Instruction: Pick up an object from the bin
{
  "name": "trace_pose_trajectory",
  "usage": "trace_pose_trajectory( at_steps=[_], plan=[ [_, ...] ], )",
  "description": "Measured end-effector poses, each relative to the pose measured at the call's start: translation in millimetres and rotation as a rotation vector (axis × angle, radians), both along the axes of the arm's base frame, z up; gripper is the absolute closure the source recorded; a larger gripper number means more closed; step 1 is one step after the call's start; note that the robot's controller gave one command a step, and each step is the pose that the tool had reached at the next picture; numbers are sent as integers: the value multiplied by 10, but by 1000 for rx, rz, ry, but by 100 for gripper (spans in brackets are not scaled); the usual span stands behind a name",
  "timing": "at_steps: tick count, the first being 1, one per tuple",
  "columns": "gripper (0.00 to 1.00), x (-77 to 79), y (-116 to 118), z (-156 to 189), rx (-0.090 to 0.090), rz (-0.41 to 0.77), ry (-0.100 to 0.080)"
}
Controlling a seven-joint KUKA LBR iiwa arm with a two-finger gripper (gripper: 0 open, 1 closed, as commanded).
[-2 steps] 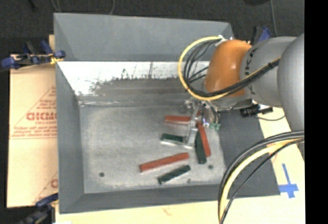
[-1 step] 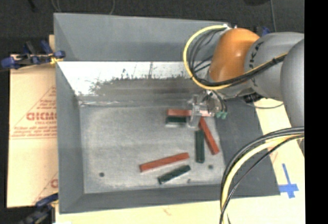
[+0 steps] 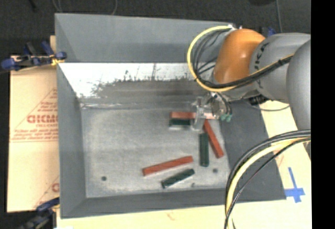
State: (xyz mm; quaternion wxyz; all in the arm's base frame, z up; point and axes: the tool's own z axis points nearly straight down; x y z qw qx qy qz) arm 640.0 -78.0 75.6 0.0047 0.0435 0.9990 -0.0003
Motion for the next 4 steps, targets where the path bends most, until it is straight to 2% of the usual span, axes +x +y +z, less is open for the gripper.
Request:
trace_pose_trajectory(
  at_steps=[4],
  plan=[
    [100, 0, -7, 230, -1, 1, 4]
  ],
)
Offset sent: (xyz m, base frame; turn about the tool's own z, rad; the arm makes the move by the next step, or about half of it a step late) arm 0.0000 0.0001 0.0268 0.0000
